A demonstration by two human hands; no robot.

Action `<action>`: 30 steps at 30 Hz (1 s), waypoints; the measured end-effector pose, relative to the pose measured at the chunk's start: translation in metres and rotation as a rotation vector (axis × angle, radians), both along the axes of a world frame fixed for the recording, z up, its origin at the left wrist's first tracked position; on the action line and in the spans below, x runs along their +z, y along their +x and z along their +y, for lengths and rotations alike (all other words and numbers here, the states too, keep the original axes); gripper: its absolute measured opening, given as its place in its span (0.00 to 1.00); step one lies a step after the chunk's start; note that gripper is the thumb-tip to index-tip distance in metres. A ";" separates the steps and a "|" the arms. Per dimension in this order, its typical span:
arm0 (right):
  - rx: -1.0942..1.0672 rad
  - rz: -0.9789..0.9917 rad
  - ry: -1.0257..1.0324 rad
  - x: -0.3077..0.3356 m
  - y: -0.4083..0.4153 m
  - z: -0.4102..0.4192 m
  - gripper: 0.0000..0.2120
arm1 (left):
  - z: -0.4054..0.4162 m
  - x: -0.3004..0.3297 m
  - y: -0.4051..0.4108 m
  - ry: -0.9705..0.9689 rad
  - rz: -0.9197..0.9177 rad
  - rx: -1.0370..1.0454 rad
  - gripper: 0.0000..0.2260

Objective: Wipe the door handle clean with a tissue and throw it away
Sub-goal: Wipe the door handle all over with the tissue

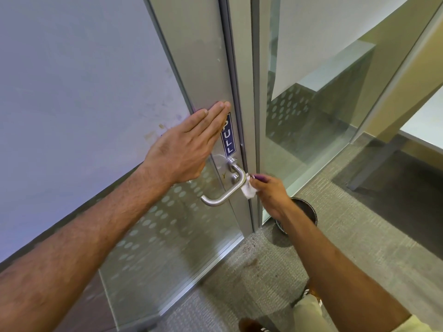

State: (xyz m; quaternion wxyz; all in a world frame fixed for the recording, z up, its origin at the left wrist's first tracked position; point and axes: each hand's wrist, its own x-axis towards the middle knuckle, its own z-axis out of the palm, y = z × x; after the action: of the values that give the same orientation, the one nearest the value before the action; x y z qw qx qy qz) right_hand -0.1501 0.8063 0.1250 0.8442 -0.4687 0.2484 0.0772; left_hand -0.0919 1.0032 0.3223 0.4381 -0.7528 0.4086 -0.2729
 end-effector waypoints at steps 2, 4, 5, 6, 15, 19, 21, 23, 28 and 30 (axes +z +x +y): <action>-0.096 0.066 0.168 -0.016 -0.007 0.015 0.11 | 0.000 0.000 0.001 -0.010 -0.001 -0.007 0.34; -0.214 0.074 0.324 -0.026 -0.005 0.038 0.12 | 0.000 -0.002 0.002 -0.030 -0.007 -0.026 0.34; -0.266 0.079 0.363 -0.026 -0.002 0.052 0.11 | 0.000 -0.002 0.001 -0.035 -0.016 -0.030 0.35; -0.303 0.085 0.381 -0.024 0.001 0.066 0.11 | -0.001 -0.001 0.001 -0.036 -0.018 -0.030 0.35; -0.517 0.146 0.220 -0.027 0.025 0.108 0.07 | -0.003 -0.001 0.000 -0.021 -0.017 -0.031 0.34; -0.468 0.084 0.315 -0.021 0.026 0.108 0.06 | -0.004 0.000 0.000 -0.008 -0.023 -0.020 0.34; -0.449 0.035 0.344 -0.020 0.027 0.108 0.09 | -0.003 -0.001 0.000 -0.010 -0.027 -0.028 0.34; -0.446 -0.014 0.377 -0.018 0.028 0.108 0.09 | -0.004 0.000 -0.001 -0.010 -0.028 -0.023 0.34; -0.341 -0.076 0.304 -0.015 0.027 0.104 0.06 | -0.004 -0.001 -0.001 -0.015 -0.018 -0.013 0.34; -0.158 -0.085 0.119 -0.019 0.023 0.103 0.06 | -0.004 -0.001 -0.001 -0.009 -0.021 -0.017 0.34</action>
State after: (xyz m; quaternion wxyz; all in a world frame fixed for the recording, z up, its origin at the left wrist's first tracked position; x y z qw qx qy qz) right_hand -0.1272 0.9095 0.1057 0.8837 -0.3997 0.2436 0.0050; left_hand -0.0929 0.9994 0.3214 0.4365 -0.7483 0.4094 -0.2862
